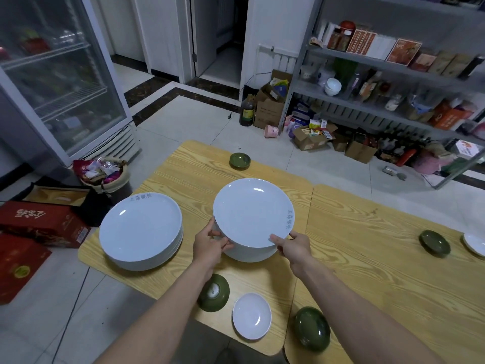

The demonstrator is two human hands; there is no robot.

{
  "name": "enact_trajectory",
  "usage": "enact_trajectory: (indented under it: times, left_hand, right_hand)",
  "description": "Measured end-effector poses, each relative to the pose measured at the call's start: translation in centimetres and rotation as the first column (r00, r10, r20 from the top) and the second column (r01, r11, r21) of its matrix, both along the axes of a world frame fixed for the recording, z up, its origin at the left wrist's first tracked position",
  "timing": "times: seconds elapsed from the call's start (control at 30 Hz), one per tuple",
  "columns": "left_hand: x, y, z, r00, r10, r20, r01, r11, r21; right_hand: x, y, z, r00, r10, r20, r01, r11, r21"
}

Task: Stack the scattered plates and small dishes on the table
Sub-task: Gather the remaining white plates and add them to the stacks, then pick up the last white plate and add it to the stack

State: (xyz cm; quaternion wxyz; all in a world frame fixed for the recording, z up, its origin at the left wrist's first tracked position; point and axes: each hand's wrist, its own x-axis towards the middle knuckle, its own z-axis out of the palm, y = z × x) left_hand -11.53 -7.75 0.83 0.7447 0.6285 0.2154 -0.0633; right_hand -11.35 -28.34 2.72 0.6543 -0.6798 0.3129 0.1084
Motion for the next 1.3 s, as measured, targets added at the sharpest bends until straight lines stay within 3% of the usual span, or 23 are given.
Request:
enact_trajectory:
  times: [0.27, 0.33, 0.37, 0.43, 0.5, 0.53, 0.6, 0.67, 0.73, 0.8, 0.93, 1.3]
  left_hand:
    - [0.3, 0.3, 0.5, 0.999, -0.044, -0.011, 0.044, 0.996, 0.077]
    - [0.0, 0.4, 0.9, 0.997, -0.07, -0.015, 0.072, 0.98, 0.184]
    - [-0.1, 0.4, 1.2, 0.997, -0.081, 0.008, 0.074, 0.947, 0.313]
    - [-0.4, 0.5, 2.1, 0.988, -0.142, 0.054, 0.073, 0.756, 0.651]
    - [-0.8, 0.4, 2.8, 0.959, -0.277, 0.064, 0.078, 0.472, 0.878]
    - [-0.9, 0.1, 3.1, 0.925, -0.374, 0.067, 0.08, 0.365, 0.928]
    - [-1.1, -1.3, 3.9, 0.824, -0.566, 0.023, 0.102, 0.187, 0.977]
    - [-1.4, -3.7, 4.5, 0.724, -0.68, -0.118, 0.167, 0.007, 0.986]
    - [-2.1, -6.5, 5.1, 0.646, -0.715, -0.267, 0.248, -0.134, 0.959]
    - [-3.2, -9.6, 6.0, 0.6, -0.735, -0.316, 0.238, -0.214, 0.948]
    - [-6.6, -16.8, 8.5, 0.559, -0.78, -0.282, 0.109, -0.268, 0.957]
    - [-20.7, -39.1, 12.0, 0.395, -0.9, -0.183, -0.018, -0.206, 0.978]
  right_hand:
    - [-0.1, 0.3, 0.5, 1.0, 0.029, -0.002, -0.029, 0.995, -0.095]
    - [-0.5, 0.1, 0.5, 0.999, 0.043, 0.007, -0.042, 0.99, -0.132]
    - [-0.7, -0.1, 0.5, 0.998, 0.061, 0.007, -0.058, 0.977, -0.206]
    - [-1.2, -0.5, 0.8, 0.991, 0.131, 0.019, -0.111, 0.899, -0.423]
    - [-2.1, -1.1, 1.6, 0.961, 0.273, 0.038, -0.192, 0.76, -0.62]
    - [-2.5, -1.6, 2.1, 0.928, 0.372, 0.017, -0.248, 0.653, -0.716]
    - [-3.3, -2.9, 2.9, 0.822, 0.555, -0.13, -0.372, 0.35, -0.86]
    - [-4.1, -4.6, 3.6, 0.707, 0.627, -0.327, -0.472, 0.074, -0.878]
    - [-5.3, -6.6, 4.5, 0.654, 0.605, -0.453, -0.53, -0.06, -0.846]
    - [-7.0, -9.0, 5.5, 0.663, 0.566, -0.49, -0.54, -0.092, -0.837]
    - [-12.0, -14.9, 7.4, 0.732, 0.466, -0.498, -0.498, -0.133, -0.857]
    - [-29.4, -33.8, 10.3, 0.885, 0.226, -0.406, -0.415, -0.012, -0.91]
